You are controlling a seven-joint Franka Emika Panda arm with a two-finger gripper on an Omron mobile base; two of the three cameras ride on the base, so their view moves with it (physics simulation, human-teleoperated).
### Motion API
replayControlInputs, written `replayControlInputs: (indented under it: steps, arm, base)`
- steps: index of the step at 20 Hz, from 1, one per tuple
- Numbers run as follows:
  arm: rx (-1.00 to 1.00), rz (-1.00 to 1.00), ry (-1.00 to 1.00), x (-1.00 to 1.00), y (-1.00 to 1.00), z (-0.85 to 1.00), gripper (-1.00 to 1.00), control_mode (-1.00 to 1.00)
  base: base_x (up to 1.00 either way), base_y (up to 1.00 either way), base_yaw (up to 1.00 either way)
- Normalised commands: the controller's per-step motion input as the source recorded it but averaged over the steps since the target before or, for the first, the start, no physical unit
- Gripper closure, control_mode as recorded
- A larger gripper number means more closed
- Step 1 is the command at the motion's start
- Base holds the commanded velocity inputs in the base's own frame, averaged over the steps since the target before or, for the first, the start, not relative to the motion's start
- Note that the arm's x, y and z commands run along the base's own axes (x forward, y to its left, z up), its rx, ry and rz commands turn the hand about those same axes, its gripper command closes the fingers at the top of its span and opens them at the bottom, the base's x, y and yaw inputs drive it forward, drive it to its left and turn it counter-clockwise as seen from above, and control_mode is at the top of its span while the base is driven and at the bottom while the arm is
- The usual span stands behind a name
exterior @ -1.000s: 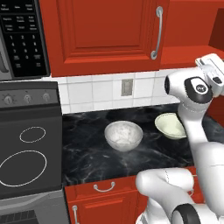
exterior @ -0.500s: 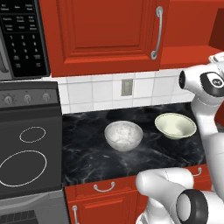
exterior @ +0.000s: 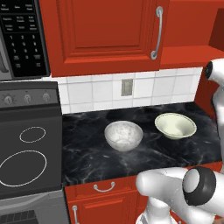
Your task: Open the cabinet. Pick the bowls from the counter and place them in the cabinet. Then close the cabinet.
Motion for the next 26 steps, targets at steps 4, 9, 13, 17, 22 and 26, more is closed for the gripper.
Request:
replayControlInputs:
  steps: [4, 9, 13, 17, 22, 26]
  arm:
    - [0.04, -0.02, -0.11, -0.21, 0.03, 0.00, -1.00, -1.00]
    - [0.00, 0.05, -0.07, -0.79, 0.92, -0.04, -1.00, -1.00]
    - [-0.05, 0.15, -0.18, -0.97, 0.85, 0.02, -1.00, -1.00]
    - [-0.14, 0.40, 0.00, -0.56, 0.37, 0.39, -1.00, -1.00]
    - [-0.13, 0.49, 0.19, -0.29, 0.74, 0.45, -1.00, -1.00]
    - [-0.13, 0.34, 0.18, -0.07, 0.95, 0.09, -1.00, -1.00]
  base:
    - [0.00, 0.00, 0.00]
    - [0.00, 0.00, 0.00]
    - [0.00, 0.00, 0.00]
    - [0.00, 0.00, 0.00]
    - [0.00, 0.00, 0.00]
    - [0.00, 0.00, 0.00]
